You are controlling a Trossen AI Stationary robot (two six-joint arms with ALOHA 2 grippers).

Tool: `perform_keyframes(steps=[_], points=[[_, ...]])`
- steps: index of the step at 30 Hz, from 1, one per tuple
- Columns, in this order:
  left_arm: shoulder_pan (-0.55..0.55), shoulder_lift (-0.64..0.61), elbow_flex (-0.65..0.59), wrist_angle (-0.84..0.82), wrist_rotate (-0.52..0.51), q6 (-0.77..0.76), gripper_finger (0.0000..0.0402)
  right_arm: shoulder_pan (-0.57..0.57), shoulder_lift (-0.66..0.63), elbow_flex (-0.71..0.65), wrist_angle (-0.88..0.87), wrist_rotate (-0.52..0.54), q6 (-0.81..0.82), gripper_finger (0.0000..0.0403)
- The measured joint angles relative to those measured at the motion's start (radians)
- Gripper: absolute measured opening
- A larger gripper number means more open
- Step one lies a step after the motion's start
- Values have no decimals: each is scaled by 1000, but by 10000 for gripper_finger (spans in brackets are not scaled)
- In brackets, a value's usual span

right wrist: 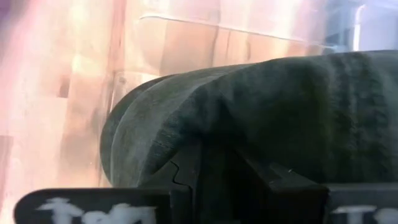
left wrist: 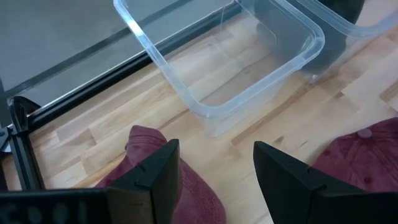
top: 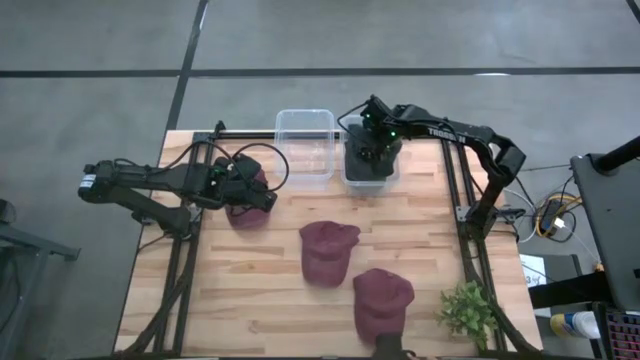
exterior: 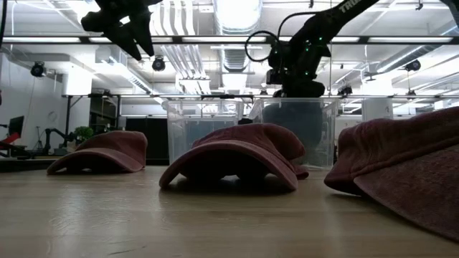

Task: Pick & Place hat
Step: Put the black cap into the right transparent bin

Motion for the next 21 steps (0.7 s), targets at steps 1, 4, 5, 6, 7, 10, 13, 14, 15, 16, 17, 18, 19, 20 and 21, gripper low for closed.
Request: perform_keyframes(steps=[1, 4, 5, 6, 7, 10, 13, 14, 15, 16, 17, 18, 19, 20, 21], points=[[0, 0, 0, 0, 0, 0, 197, 0, 4, 0, -2, -1, 2, 68], [0, 0, 0, 1, -1, 0, 197, 0, 16, 0, -6, -1, 2, 64], [0, 0, 0, 1, -1, 0, 197, 0, 17, 0, -8, -1, 2, 63], [0, 0, 0, 1, -1, 0, 197, 0, 16, 0, -8, -1, 2, 63], [0, 0, 0, 1, -1, 0, 197, 0, 12, 0, -9, -1, 2, 63], [0, 0, 0, 1, -4, 0, 197, 1, -17, -3, -18, 1, 7, 63], [0, 0, 0, 4, -4, 0, 197, 2, -62, -3, -16, 1, 12, 62], [0, 0, 0, 8, -4, 0, 197, 2, -77, -3, -16, 1, 14, 61], [0, 0, 0, 9, -4, 0, 197, 2, -93, -3, -16, 1, 15, 61], [0, 0, 0, 9, -4, 0, 197, 3, -110, -3, -16, 1, 17, 61], [0, 0, 0, 11, -4, 0, 197, 3, -128, -3, -15, 2, 19, 61], [0, 0, 0, 13, -4, 0, 197, 4, -146, -3, -15, 2, 26, 61], [0, 0, 0, 14, -4, 0, 197, 4, -164, -3, -16, 3, 33, 61], [0, 0, 0, 15, -3, 0, 197, 4, -183, -3, -18, 4, 40, 61], [0, 0, 0, 17, -4, -1, 197, 5, -200, -3, -23, 11, 52, 60]])
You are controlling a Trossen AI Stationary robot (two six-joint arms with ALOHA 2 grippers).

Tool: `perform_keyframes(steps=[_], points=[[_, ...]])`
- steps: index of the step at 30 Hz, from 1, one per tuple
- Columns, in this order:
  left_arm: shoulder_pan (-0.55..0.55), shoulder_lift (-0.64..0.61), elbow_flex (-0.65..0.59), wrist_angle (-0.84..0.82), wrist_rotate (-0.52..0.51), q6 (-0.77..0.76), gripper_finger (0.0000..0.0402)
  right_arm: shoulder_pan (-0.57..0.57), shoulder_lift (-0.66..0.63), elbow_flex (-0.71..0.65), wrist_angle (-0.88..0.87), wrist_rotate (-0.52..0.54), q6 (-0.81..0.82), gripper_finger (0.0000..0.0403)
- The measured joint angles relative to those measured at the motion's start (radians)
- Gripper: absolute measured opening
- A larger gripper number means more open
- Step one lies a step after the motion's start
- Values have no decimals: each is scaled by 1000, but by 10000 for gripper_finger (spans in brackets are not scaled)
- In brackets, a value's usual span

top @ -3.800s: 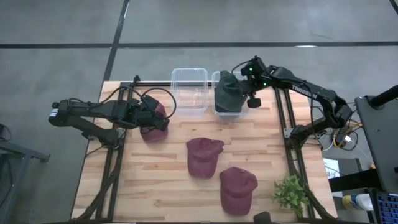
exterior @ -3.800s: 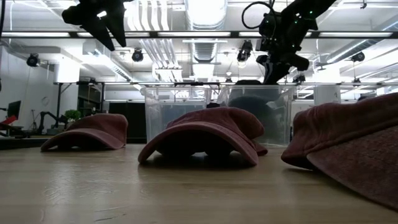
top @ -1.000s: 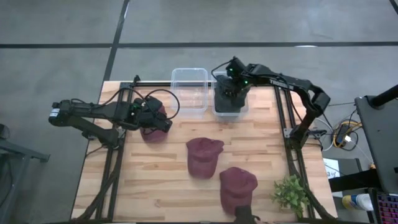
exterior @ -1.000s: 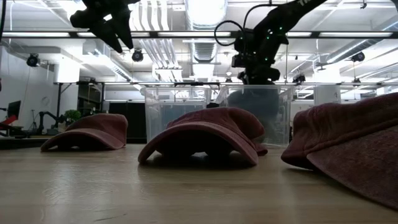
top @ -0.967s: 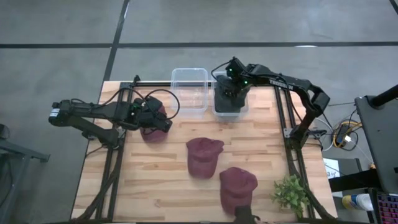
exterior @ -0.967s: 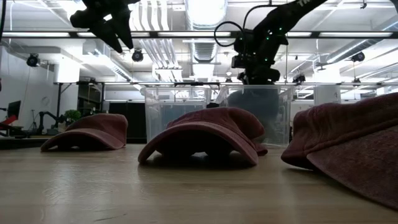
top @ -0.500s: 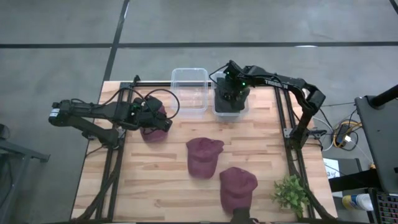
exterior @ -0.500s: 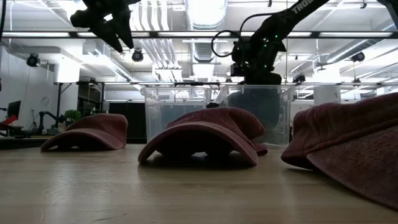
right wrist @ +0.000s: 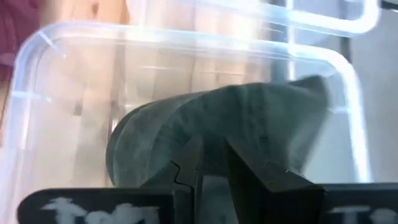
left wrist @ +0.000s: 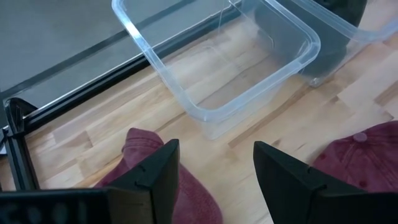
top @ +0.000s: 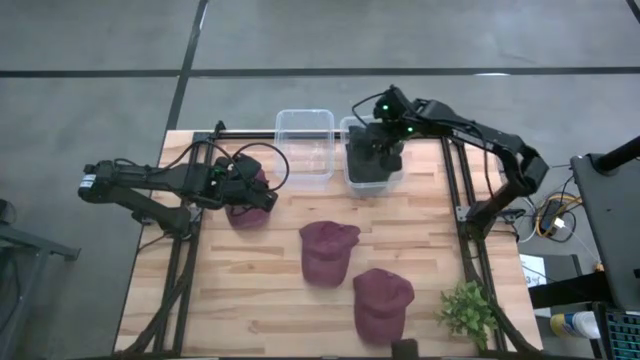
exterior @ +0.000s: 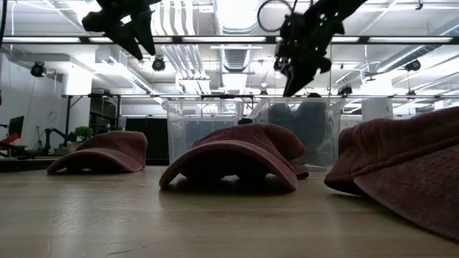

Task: Pick & Place hat
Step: Put the black cap into the right transparent bin

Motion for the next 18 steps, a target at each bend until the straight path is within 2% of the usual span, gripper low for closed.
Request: perform_keyframes(steps=[7, 14, 18], points=[[0, 0, 0, 17, 1, 0, 197, 2, -110, 1, -91, 171, 66, 59], [0, 0, 0, 22, 2, 0, 197, 2, -130, -7, -241, 272, 158, 59], [0, 0, 0, 23, 4, 0, 197, 1, -123, -23, -258, 283, 169, 59]])
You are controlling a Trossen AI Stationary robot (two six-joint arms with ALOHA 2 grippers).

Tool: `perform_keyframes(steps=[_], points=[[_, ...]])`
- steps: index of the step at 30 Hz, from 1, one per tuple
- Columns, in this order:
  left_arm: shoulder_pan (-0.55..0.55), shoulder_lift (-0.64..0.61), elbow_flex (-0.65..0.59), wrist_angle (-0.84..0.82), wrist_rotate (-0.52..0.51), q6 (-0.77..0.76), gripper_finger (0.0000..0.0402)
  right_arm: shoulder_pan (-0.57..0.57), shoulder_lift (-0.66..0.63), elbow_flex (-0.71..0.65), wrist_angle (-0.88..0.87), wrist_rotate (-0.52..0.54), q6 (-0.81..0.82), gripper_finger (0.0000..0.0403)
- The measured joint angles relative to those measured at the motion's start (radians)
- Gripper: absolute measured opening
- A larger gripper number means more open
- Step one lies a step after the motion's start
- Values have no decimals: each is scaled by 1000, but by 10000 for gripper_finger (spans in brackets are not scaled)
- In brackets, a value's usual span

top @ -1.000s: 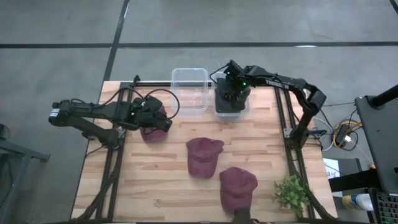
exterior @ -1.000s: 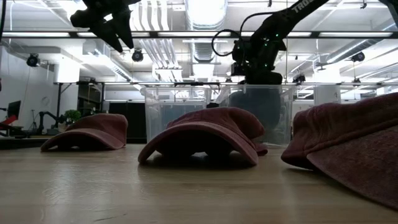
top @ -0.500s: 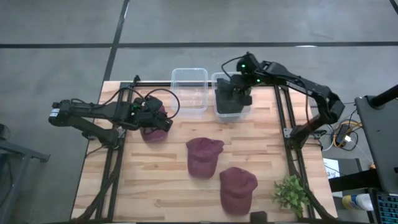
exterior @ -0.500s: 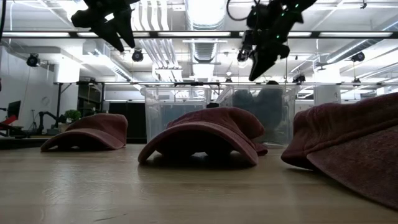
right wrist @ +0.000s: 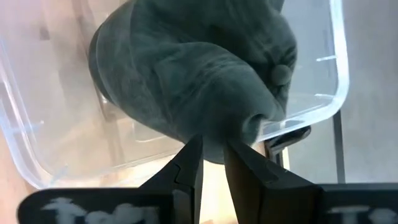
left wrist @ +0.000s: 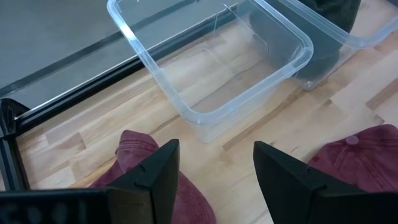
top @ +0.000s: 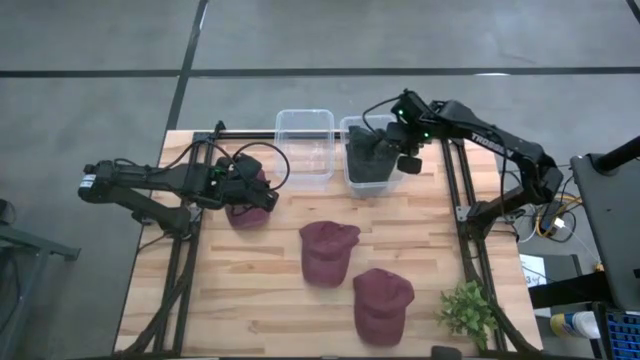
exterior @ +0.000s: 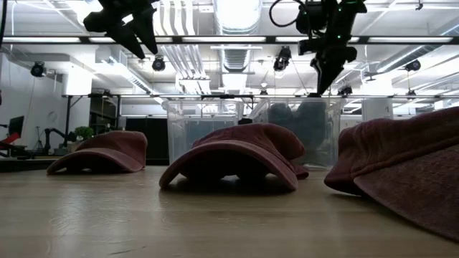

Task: Pick & Place hat
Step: Put the black cap into the right transparent bin

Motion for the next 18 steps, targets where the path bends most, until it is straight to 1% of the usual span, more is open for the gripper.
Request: perform_keyframes(steps=[5, 10, 18], points=[[0, 0, 0, 0, 5, 0, 197, 1, 11, -24, 25, -1, 2, 59], [0, 0, 0, 6, 5, 23, 197, 1, 30, -41, 89, -1, -5, 59], [0, 0, 0, 14, 5, 25, 197, 0, 130, -45, 120, -5, -39, 59]])
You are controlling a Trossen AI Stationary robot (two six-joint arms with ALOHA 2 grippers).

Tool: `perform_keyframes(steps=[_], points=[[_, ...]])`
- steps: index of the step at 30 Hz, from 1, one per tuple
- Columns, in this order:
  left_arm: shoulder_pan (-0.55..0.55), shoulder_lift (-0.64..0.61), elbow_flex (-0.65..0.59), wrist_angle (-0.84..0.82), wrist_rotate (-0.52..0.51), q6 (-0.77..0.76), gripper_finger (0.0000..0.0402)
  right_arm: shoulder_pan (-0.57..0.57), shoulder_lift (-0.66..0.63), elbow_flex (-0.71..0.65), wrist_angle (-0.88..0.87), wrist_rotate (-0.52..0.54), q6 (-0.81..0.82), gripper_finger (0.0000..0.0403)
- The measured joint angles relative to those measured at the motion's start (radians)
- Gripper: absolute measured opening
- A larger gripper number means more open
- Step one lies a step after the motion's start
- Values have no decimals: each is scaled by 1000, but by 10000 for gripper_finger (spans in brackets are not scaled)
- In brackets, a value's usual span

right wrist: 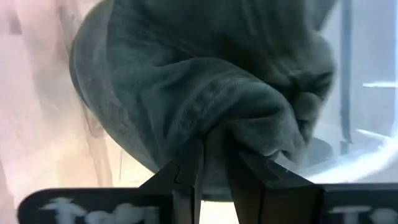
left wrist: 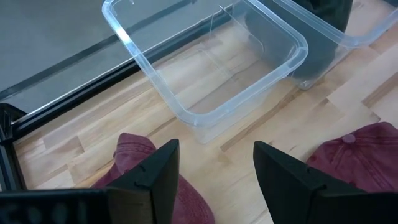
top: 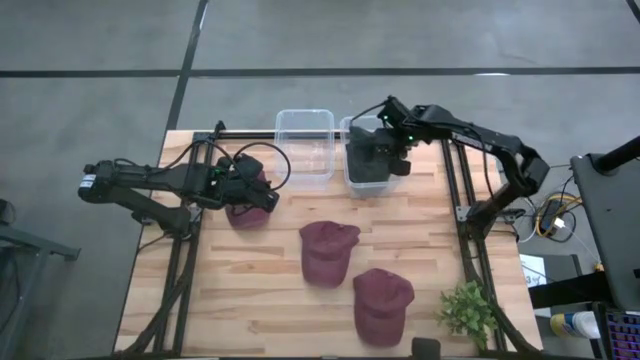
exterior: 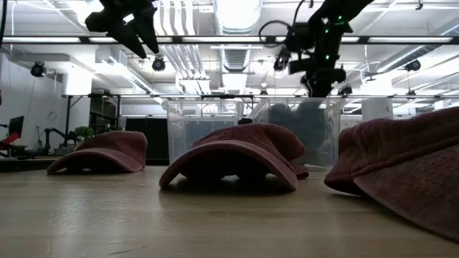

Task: Pick & Place hat
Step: Put the black cap into the right transparent bin, then put the top red cap into the left transparent bin

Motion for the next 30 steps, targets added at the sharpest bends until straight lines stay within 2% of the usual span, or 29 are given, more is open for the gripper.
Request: perform_keyframes(steps=[7, 13, 30], points=[[1, 0, 0, 0, 0, 1, 197, 0, 104, 0, 28, -13, -31, 59], [1, 0, 0, 0, 0, 2, 197, 1, 127, 4, 41, -26, -38, 59], [1, 0, 0, 7, -1, 2, 197, 1, -89, 34, -19, -25, 18, 59]])
